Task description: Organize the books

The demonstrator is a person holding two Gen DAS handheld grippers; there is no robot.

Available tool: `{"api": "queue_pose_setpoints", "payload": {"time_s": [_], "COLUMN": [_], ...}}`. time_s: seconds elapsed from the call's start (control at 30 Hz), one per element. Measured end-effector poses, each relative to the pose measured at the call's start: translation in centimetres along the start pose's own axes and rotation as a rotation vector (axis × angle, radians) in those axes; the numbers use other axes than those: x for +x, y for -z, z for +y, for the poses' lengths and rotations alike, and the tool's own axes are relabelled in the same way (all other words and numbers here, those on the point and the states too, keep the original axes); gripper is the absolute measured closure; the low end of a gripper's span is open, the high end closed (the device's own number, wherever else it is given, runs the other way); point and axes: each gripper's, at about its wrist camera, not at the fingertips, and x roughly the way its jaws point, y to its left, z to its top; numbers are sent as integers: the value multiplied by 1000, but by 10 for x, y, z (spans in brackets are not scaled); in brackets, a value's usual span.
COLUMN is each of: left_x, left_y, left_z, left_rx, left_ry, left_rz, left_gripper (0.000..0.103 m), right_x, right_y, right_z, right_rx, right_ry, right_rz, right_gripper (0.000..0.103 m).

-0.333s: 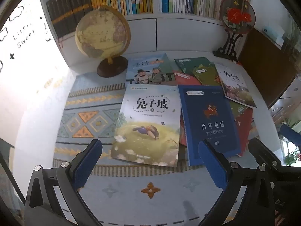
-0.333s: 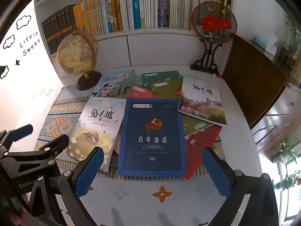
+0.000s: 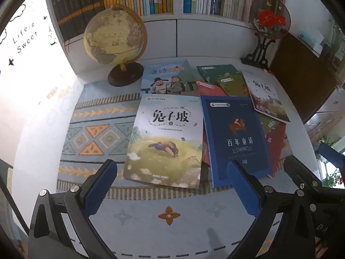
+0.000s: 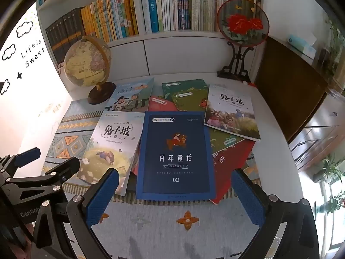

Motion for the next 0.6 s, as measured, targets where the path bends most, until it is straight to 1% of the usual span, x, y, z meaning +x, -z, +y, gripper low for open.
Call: {"api": "queue_pose_setpoints", "payload": {"time_s": [0.2, 0.27, 0.4, 0.53, 0.6], "left_x": [-3, 4, 4, 6, 6], "left_y": [9, 1, 5, 9, 10], "left_z": [-7, 11, 11, 14, 18], "left_rx": [-10, -22, -17, -32, -33], "left_ry": [59, 87, 78, 98, 81], "left_rz": [14, 30, 22, 27, 25], "left_gripper": [2, 2, 2, 2, 2], "right_x": [-5, -6, -7, -9, -10], "right_y": [1, 2, 5, 6, 7], "right_z": [-5, -5, -1, 3, 5], "right_rx": [34, 41, 42, 36, 32], "right_ry": [-13, -15, -30, -38, -43], "right_rz": [-8, -7, -11, -13, -14], "right_gripper": [0, 0, 0, 0, 0]}}
